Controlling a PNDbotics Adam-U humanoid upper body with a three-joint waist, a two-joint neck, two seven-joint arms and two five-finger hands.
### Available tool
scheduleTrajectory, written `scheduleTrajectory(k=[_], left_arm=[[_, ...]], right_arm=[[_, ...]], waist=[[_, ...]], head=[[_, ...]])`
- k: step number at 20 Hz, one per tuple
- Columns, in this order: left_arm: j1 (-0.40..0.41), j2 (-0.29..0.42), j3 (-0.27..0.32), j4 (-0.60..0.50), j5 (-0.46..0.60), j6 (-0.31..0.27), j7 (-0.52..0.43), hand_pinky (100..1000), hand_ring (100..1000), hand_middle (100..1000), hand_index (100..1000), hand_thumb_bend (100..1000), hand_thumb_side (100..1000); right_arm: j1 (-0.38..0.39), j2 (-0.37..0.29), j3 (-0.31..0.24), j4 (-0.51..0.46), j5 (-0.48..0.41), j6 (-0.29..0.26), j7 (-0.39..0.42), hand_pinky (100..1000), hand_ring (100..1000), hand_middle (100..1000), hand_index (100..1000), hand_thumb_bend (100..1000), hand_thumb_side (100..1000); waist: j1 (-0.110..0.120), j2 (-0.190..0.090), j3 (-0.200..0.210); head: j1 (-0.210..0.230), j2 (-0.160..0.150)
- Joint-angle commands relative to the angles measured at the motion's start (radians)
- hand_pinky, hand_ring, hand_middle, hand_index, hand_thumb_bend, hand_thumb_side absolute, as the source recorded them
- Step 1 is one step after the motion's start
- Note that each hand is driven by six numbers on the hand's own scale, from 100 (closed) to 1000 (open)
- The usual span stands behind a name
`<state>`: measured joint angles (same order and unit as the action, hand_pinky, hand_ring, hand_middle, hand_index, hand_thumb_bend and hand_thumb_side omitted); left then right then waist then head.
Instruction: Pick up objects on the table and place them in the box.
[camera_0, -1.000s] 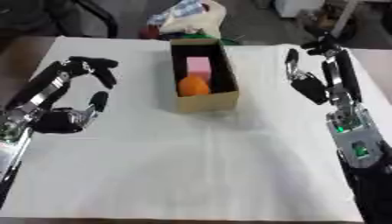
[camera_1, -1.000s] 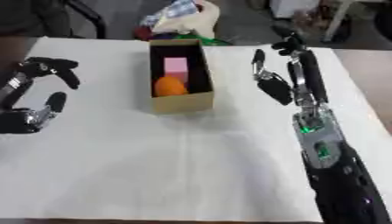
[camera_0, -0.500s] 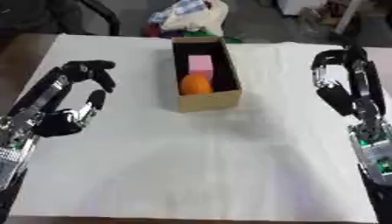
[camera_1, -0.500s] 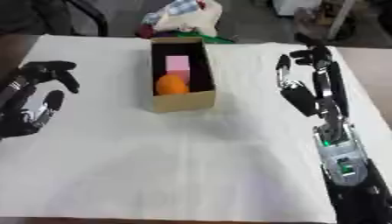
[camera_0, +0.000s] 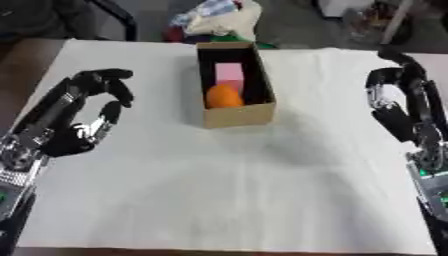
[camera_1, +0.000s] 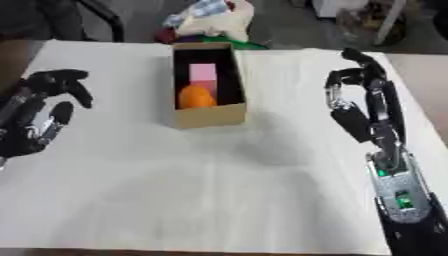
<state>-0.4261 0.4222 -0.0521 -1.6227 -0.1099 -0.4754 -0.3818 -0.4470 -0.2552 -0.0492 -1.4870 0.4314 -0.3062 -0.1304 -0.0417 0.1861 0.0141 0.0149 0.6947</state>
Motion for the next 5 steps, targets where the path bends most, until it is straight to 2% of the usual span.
scheduleTrajectory(k=[1, 5], left_arm=[[-0.008, 0.006, 0.009, -0.020, 0.012, 0.007, 0.000, 624, 553, 560, 882, 100, 647], [-0.007, 0.003, 0.009, -0.021, 0.018, 0.011, -0.003, 623, 551, 559, 882, 100, 647]], right_arm=[[-0.003, -0.026, -0.008, -0.032, -0.013, -0.003, 0.007, 706, 714, 831, 921, 100, 682], [0.002, -0.024, -0.008, -0.040, -0.019, -0.007, 0.013, 706, 711, 829, 921, 100, 688]], waist=[[0.002, -0.013, -0.002], [0.003, -0.013, 0.000]], head=[[0.002, -0.001], [0.005, 0.000]])
